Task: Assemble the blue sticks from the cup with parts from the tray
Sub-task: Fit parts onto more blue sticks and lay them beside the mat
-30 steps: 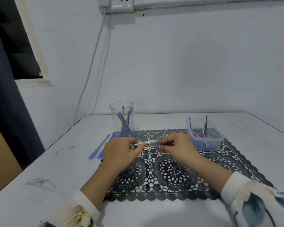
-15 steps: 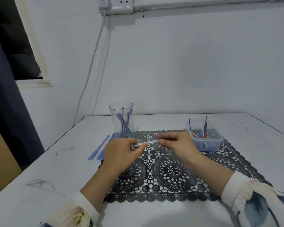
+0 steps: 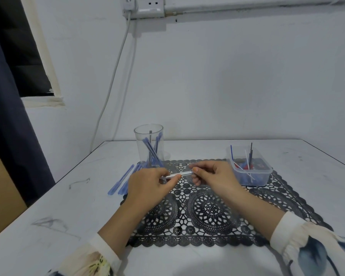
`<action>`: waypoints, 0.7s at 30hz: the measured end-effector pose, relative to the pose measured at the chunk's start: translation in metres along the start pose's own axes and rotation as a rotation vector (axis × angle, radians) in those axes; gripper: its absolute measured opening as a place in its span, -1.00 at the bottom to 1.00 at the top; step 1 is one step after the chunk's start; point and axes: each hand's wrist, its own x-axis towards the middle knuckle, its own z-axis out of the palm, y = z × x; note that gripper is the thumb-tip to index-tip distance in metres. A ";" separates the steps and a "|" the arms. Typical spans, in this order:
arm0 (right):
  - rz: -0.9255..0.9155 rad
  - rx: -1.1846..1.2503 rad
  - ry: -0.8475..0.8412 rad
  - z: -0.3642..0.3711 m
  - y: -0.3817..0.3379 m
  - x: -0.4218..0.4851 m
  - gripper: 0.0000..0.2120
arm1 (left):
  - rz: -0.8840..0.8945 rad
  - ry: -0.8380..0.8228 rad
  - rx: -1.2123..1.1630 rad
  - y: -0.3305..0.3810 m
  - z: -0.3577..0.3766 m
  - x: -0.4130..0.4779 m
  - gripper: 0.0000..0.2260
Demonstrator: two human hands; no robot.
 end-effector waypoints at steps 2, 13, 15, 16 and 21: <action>-0.006 -0.023 -0.009 0.000 0.000 0.000 -0.85 | 0.025 0.025 -0.005 0.000 0.000 0.000 -0.54; -0.069 -0.103 -0.056 0.003 0.004 -0.002 -0.89 | -0.019 0.031 -0.014 0.001 -0.002 0.000 -0.66; -0.098 -0.187 -0.055 0.003 0.005 -0.002 -0.88 | -0.008 0.046 -0.028 0.000 -0.001 0.000 -0.65; -0.115 -0.239 -0.052 0.003 0.004 -0.003 -0.87 | 0.000 0.051 -0.038 0.000 -0.001 -0.001 -0.65; -0.081 -0.272 -0.045 0.002 -0.001 -0.005 -0.67 | 0.060 0.090 -0.058 -0.001 0.003 0.000 -0.57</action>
